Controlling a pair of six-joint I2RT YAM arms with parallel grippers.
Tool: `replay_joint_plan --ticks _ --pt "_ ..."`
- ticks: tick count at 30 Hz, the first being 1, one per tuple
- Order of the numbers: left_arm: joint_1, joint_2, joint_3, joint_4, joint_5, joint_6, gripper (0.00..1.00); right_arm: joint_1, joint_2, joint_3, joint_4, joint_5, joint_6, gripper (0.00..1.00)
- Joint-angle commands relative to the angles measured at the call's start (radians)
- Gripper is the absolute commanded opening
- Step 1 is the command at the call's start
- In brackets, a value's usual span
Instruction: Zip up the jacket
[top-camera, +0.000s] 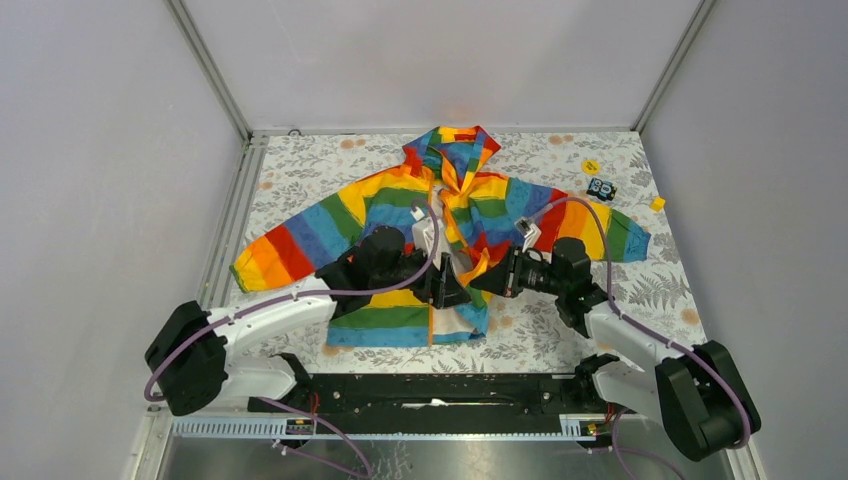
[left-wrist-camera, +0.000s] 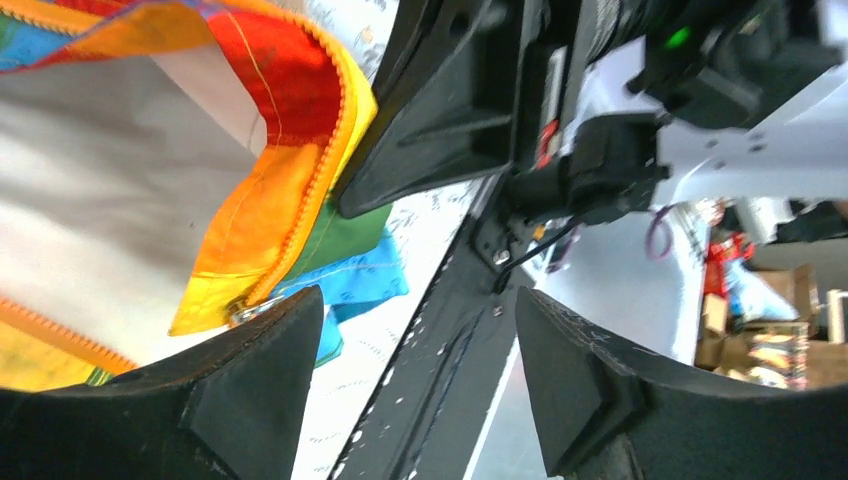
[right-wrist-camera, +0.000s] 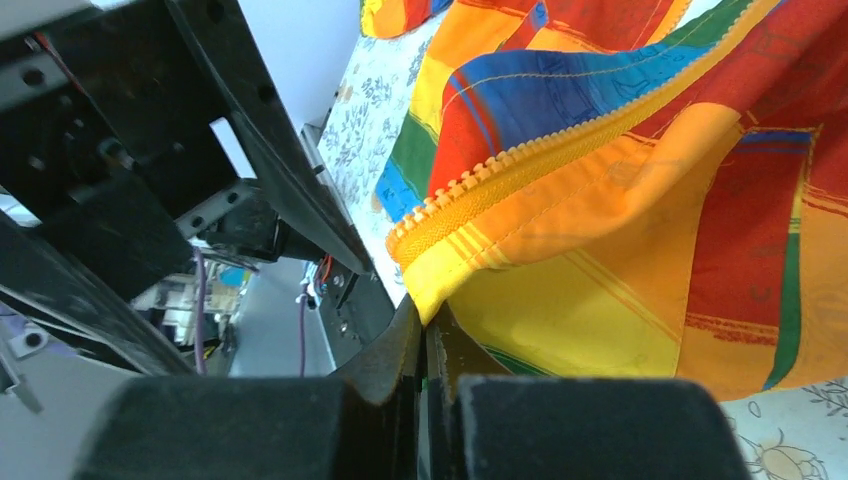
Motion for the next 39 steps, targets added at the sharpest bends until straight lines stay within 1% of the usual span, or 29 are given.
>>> replay_joint_plan --ticks 1,5,8,12,14,18,23,24,25,26,28,29,30,31,33,34,35,36,37,38,39 --pt "-0.020 0.020 -0.008 0.000 -0.091 0.165 0.74 -0.020 0.059 0.068 -0.007 -0.145 0.043 0.00" --pt "-0.020 0.078 0.021 -0.014 -0.120 0.224 0.75 -0.027 0.095 0.080 -0.008 -0.187 0.042 0.00" --pt "-0.020 0.120 0.041 -0.018 -0.106 0.246 0.72 -0.031 0.102 0.085 -0.008 -0.201 0.044 0.00" --pt "-0.020 0.165 0.064 -0.018 -0.091 0.260 0.67 -0.035 0.097 0.088 -0.008 -0.207 0.040 0.00" --pt "-0.020 0.180 0.072 -0.004 -0.064 0.255 0.61 -0.036 0.103 0.090 -0.007 -0.208 0.035 0.00" --pt "-0.022 0.198 0.071 0.055 -0.009 0.218 0.54 -0.036 0.117 0.085 0.009 -0.213 0.040 0.00" --pt "-0.022 0.222 0.053 0.144 0.071 0.155 0.46 -0.036 0.114 0.080 0.029 -0.214 0.055 0.00" --pt "-0.023 0.225 0.050 0.154 0.082 0.150 0.46 -0.037 0.112 0.080 0.029 -0.213 0.056 0.00" --pt "-0.023 0.223 0.050 0.148 0.078 0.150 0.48 -0.036 0.109 0.080 0.028 -0.213 0.057 0.00" --pt "-0.025 0.218 0.050 0.128 0.055 0.151 0.54 -0.036 0.104 0.078 0.025 -0.212 0.057 0.00" --pt "-0.024 0.191 0.046 0.069 -0.033 0.151 0.73 -0.037 0.084 0.078 -0.011 -0.197 0.039 0.00" --pt "-0.024 0.168 0.043 0.038 -0.074 0.148 0.86 -0.037 0.079 0.080 -0.038 -0.185 0.023 0.00" --pt "-0.025 0.142 0.040 0.006 -0.120 0.141 0.90 -0.037 0.067 0.084 -0.067 -0.174 0.006 0.00" --pt "-0.024 0.111 0.037 -0.024 -0.166 0.128 0.92 -0.038 0.058 0.089 -0.093 -0.164 -0.011 0.00" --pt "-0.023 0.055 0.035 -0.080 -0.260 0.089 0.93 -0.036 0.053 0.095 -0.136 -0.149 -0.041 0.00" --pt "-0.023 0.031 0.035 -0.100 -0.278 0.067 0.93 -0.037 0.054 0.100 -0.146 -0.146 -0.045 0.00" --pt "-0.023 0.012 0.032 -0.111 -0.285 0.054 0.91 -0.037 0.056 0.102 -0.146 -0.146 -0.048 0.00" --pt "-0.024 -0.007 0.023 -0.103 -0.266 0.043 0.82 -0.037 0.062 0.103 -0.145 -0.145 -0.050 0.00" --pt "-0.025 -0.012 0.015 -0.086 -0.243 0.032 0.70 -0.037 0.066 0.103 -0.141 -0.143 -0.047 0.00" --pt "-0.027 -0.012 0.009 -0.064 -0.223 0.018 0.60 -0.037 0.070 0.104 -0.136 -0.141 -0.045 0.00" --pt "-0.030 -0.004 0.008 -0.054 -0.205 0.013 0.55 -0.037 0.073 0.103 -0.129 -0.139 -0.044 0.00"
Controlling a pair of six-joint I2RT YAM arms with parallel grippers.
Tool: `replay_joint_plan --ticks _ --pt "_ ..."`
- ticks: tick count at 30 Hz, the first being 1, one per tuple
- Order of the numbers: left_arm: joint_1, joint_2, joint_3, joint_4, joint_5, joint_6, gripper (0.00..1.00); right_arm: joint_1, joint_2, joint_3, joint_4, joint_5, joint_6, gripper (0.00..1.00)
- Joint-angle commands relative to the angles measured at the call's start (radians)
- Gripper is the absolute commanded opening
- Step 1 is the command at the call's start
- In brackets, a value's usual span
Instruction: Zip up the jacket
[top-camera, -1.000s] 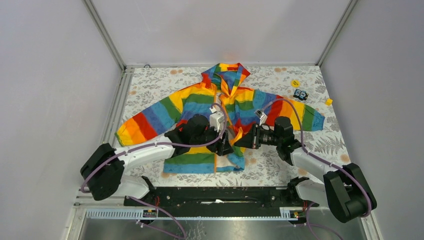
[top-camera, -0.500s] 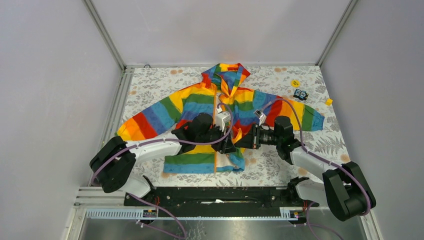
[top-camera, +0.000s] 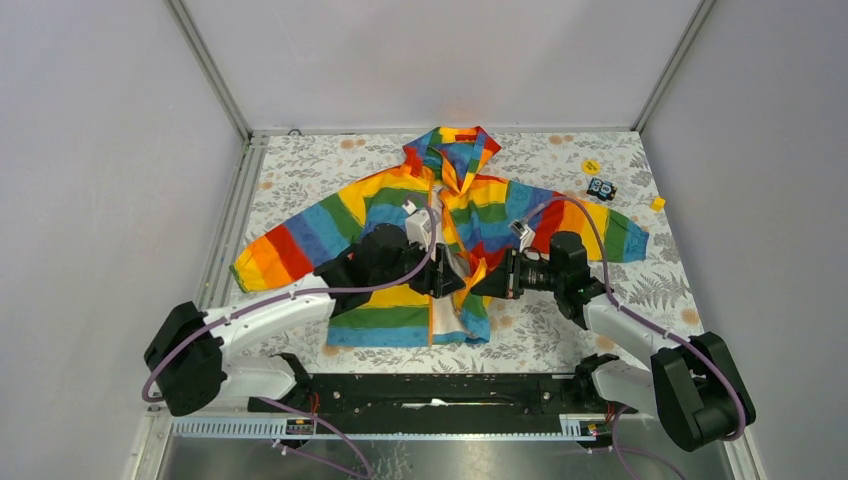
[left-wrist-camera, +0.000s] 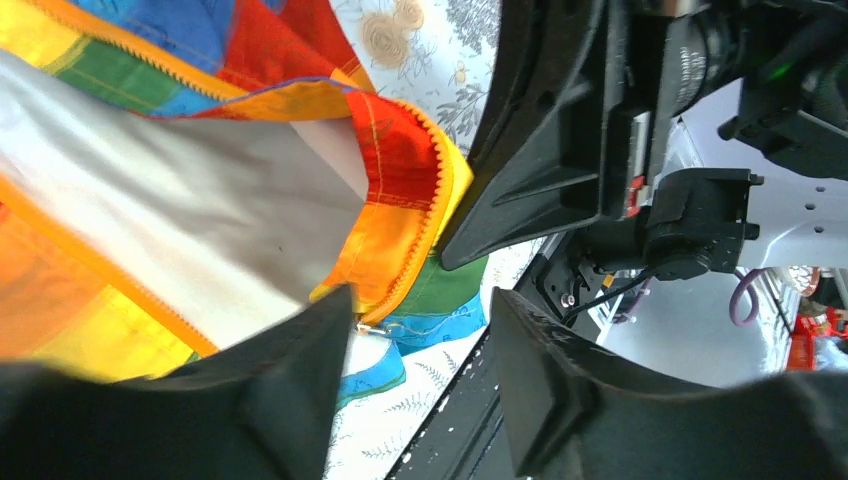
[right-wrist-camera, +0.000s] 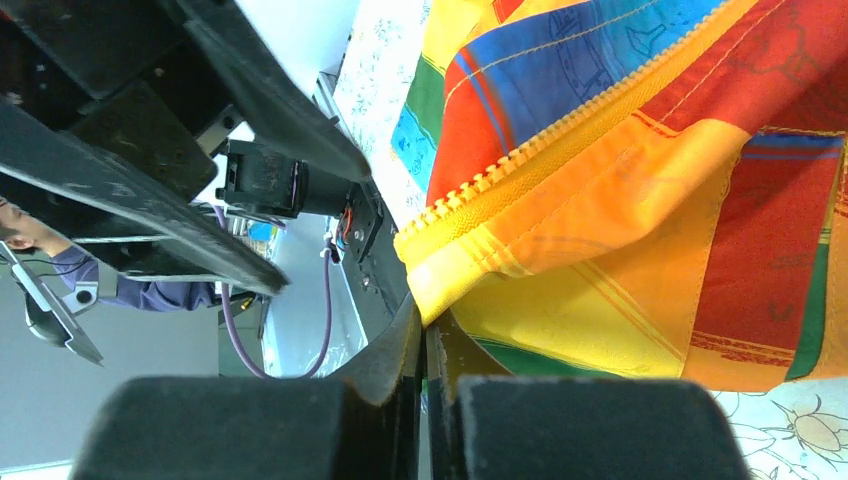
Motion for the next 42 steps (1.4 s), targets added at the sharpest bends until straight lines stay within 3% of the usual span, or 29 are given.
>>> replay_joint_plan --ticks 1,23,27,36,42 --pt "-0.014 -0.013 -0.013 0.044 0.008 -0.051 0.52 -0.004 0.000 0.042 0.008 0.008 -0.023 0.00" --pt "-0.073 0.184 0.049 0.120 0.048 -0.012 0.59 -0.004 0.003 0.034 0.056 -0.031 -0.002 0.00" --pt "-0.073 0.196 0.048 0.169 0.117 0.017 0.58 -0.003 0.006 0.029 0.070 -0.045 0.004 0.00" --pt "-0.073 0.202 0.049 0.186 0.234 0.091 0.44 -0.004 0.011 0.015 0.131 -0.080 0.028 0.00" --pt "-0.073 0.164 0.051 0.108 0.197 0.138 0.31 -0.004 0.014 0.014 0.130 -0.084 0.025 0.00"
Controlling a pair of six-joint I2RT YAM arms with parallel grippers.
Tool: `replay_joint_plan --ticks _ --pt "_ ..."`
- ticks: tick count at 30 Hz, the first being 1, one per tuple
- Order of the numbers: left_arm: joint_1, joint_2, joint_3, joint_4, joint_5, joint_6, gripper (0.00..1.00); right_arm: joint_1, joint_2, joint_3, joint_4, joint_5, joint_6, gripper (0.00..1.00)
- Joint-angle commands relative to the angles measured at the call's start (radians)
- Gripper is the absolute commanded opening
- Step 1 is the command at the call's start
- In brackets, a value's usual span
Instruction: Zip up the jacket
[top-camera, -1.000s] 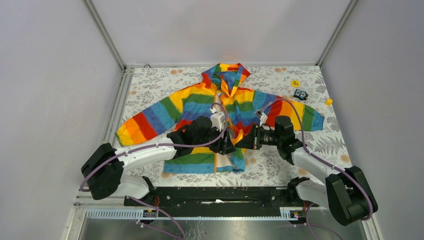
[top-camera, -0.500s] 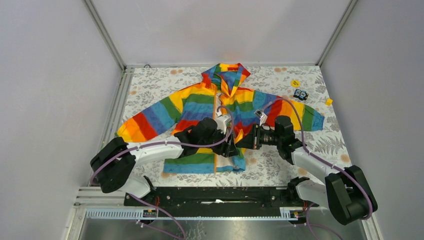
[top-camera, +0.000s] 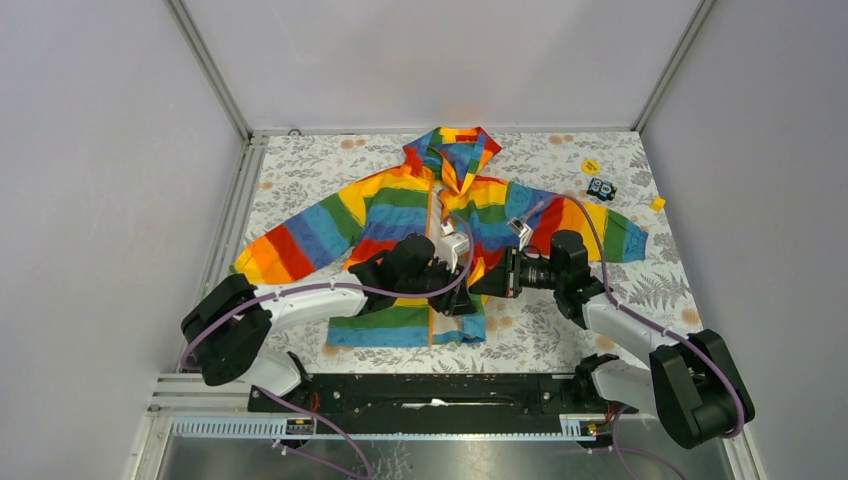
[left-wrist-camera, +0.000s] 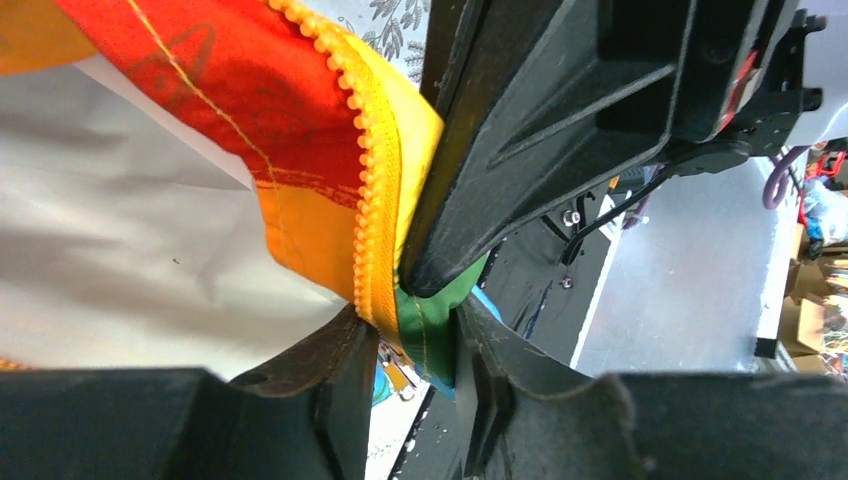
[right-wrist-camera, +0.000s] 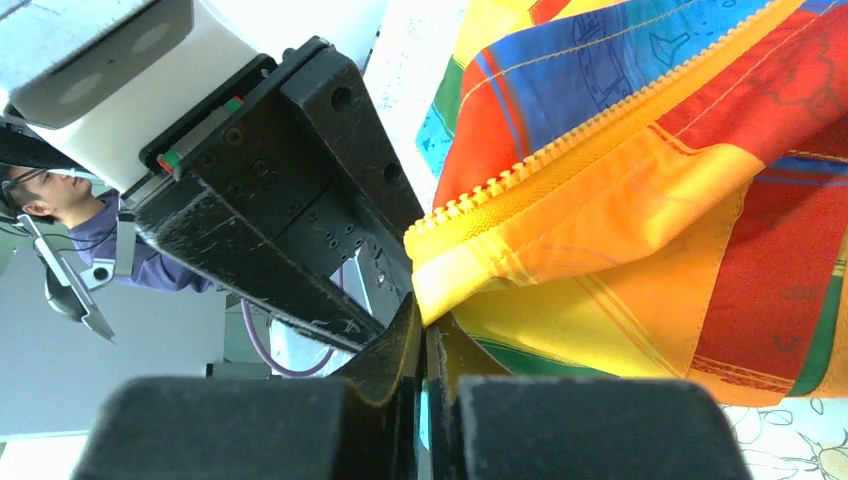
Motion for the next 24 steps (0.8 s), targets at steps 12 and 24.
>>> replay_joint_plan --ticks 12,24 --pt "-0.007 -0.023 0.111 -0.179 -0.133 -0.102 0.14 -0.004 -0.013 0.159 -0.461 0.265 -0.130 0.60" --pt "-0.121 0.066 0.194 -0.295 -0.463 -0.086 0.08 0.050 0.119 0.032 -0.034 0.237 0.381 0.66"
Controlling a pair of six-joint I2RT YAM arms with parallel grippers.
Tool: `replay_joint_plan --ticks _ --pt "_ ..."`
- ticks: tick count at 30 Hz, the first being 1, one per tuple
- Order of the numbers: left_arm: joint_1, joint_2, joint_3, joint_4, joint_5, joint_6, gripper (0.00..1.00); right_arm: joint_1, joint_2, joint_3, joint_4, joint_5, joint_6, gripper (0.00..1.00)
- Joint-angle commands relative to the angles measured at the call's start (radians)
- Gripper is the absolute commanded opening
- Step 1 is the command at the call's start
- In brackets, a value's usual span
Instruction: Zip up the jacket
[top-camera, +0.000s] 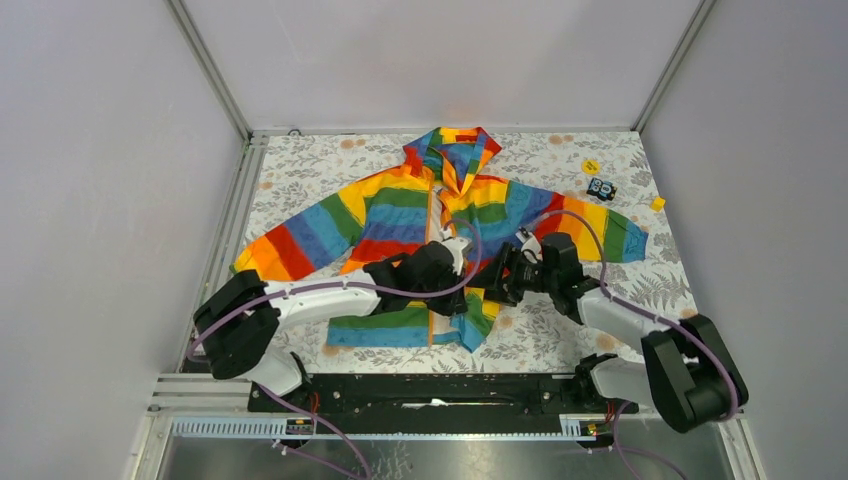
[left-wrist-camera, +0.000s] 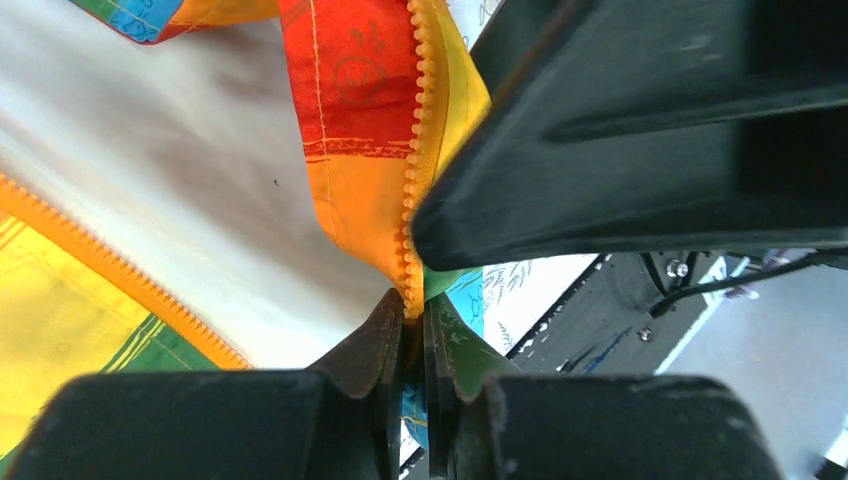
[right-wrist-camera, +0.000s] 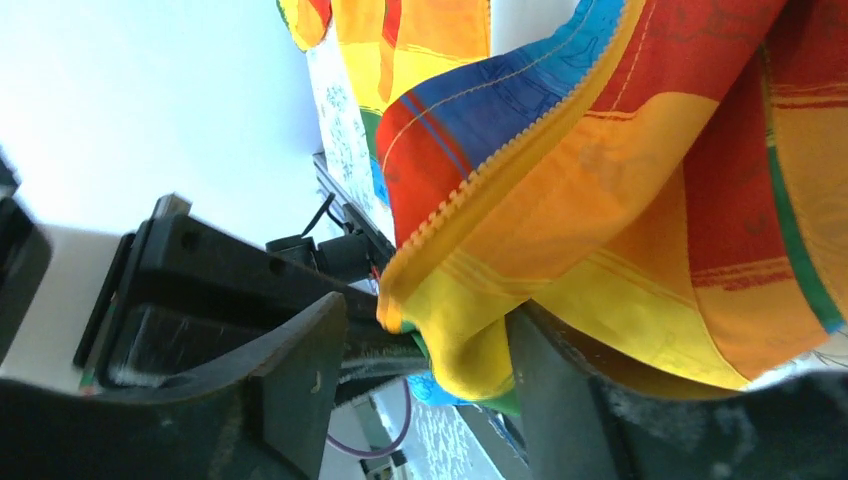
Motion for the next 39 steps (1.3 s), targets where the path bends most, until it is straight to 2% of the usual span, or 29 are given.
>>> replay_joint_plan --ticks 1,3,7,10,13,14,15,17,18,19,23,26,29,34,39 --pt "-0.066 0.026 0.121 -0.060 -0.202 0.020 0.08 0.051 0.084 0.019 0.184 0.010 0.139 0.60" --pt "-0.090 0.051 0.171 -0.117 -0.271 0.018 0.11 0.057 0.110 0.012 0.228 0.019 0.158 0.51" --pt "-0.115 0.093 0.248 -0.160 -0.313 0.006 0.17 0.057 0.146 0.013 0.291 0.023 0.138 0.22" --pt "-0.115 0.077 0.258 -0.178 -0.298 -0.002 0.33 0.041 0.188 0.022 0.384 -0.041 0.089 0.09" --pt "-0.106 -0.005 0.211 -0.167 -0.241 0.000 0.57 0.006 0.267 0.007 0.636 -0.187 0.090 0.03" --pt "-0.090 -0.045 0.177 -0.140 -0.181 -0.001 0.63 0.000 0.299 0.001 0.769 -0.244 0.124 0.03" --pt "-0.062 -0.086 0.137 -0.098 -0.061 -0.011 0.68 -0.001 0.338 -0.005 0.903 -0.293 0.167 0.03" --pt "0.007 -0.162 0.048 0.001 0.100 -0.064 0.73 -0.002 0.420 -0.015 1.205 -0.351 0.300 0.03" --pt "0.045 -0.194 0.005 0.052 0.166 -0.098 0.73 -0.004 0.466 -0.014 1.325 -0.366 0.358 0.02" --pt "0.076 -0.223 -0.037 0.100 0.214 -0.123 0.73 -0.005 0.502 -0.004 1.368 -0.377 0.383 0.00" --pt "0.153 -0.269 -0.131 0.244 0.321 -0.185 0.63 -0.004 0.577 0.003 1.375 -0.380 0.385 0.00" --pt "0.168 -0.255 -0.163 0.288 0.336 -0.206 0.53 -0.005 0.562 -0.003 1.366 -0.392 0.383 0.00" --pt "0.170 -0.218 -0.185 0.384 0.389 -0.246 0.48 -0.005 0.538 -0.006 1.361 -0.389 0.395 0.00" --pt "0.169 -0.142 -0.194 0.465 0.421 -0.267 0.46 -0.005 0.534 -0.004 1.363 -0.383 0.408 0.00" --pt "0.169 -0.109 -0.189 0.489 0.425 -0.225 0.53 -0.004 0.517 -0.011 1.362 -0.390 0.414 0.00"
